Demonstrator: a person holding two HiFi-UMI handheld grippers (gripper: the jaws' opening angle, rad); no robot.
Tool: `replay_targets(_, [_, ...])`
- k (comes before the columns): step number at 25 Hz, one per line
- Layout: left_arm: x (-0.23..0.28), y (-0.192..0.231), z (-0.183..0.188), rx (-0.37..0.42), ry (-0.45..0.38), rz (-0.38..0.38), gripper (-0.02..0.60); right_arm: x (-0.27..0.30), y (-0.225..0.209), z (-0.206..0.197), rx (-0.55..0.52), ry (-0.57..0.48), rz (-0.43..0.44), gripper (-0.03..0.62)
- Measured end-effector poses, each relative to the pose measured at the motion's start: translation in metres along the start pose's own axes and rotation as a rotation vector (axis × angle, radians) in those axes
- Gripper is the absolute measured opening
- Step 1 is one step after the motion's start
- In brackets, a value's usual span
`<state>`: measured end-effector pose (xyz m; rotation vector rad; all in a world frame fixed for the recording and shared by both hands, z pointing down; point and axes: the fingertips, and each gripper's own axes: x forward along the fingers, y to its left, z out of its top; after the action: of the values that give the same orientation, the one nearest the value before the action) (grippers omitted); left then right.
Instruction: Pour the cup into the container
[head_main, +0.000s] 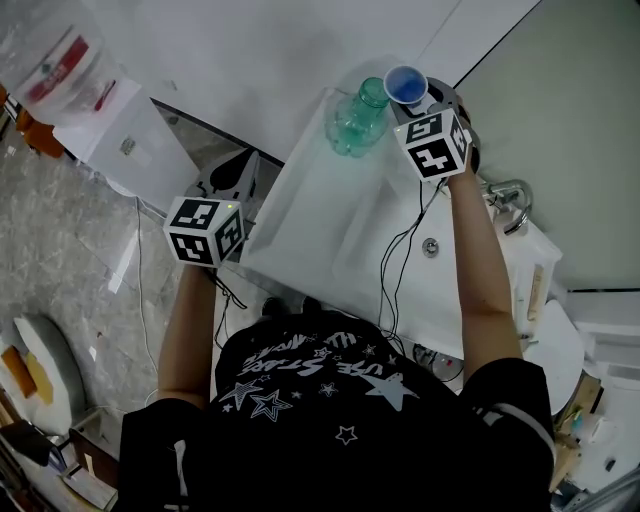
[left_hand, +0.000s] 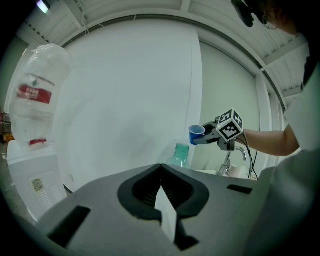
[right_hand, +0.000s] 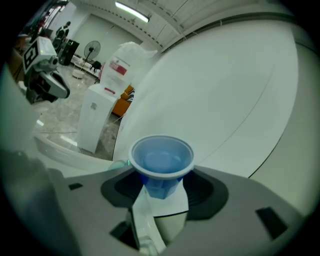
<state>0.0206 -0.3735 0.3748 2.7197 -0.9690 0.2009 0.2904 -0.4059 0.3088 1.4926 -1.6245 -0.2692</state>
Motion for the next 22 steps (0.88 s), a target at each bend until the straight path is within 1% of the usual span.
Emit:
replay_targets(3, [-0.009, -0.005, -0.003, 0.001, 0.003, 0.008, 0.009, -0.013, 0.012, 0.005, 0.099, -0.055, 0.047, 0.249])
replay_targets(5, [-0.015, -0.008, -0.006, 0.0, 0.008, 0.016, 0.009, -0.02, 0.026, 0.008, 0.175, -0.091, 0.095, 0.249])
replay_targets(7, [-0.02, -0.01, -0.009, -0.004, 0.012, 0.025, 0.009, -0.024, 0.041, 0.007, 0.221, -0.112, 0.143, 0.249])
replay_targets(12, [-0.033, -0.012, -0.02, -0.013, 0.02, 0.047, 0.009, -0.03, 0.085, 0.004, 0.296, -0.165, 0.265, 0.249])
replay_targets(15, [-0.04, -0.012, -0.027, -0.021, 0.032, 0.06, 0.009, -0.031, 0.113, 0.0, 0.34, -0.173, 0.34, 0.25])
replay_targets(17, [-0.043, -0.013, -0.031, -0.025, 0.037, 0.065, 0.009, -0.032, 0.132, 0.0, 0.356, -0.193, 0.387, 0.25])
replay_targets(22, [-0.053, -0.014, -0.049, -0.042, 0.06, 0.084, 0.009, -0.038, 0.182, 0.002, 0.379, -0.281, 0.5, 0.25])
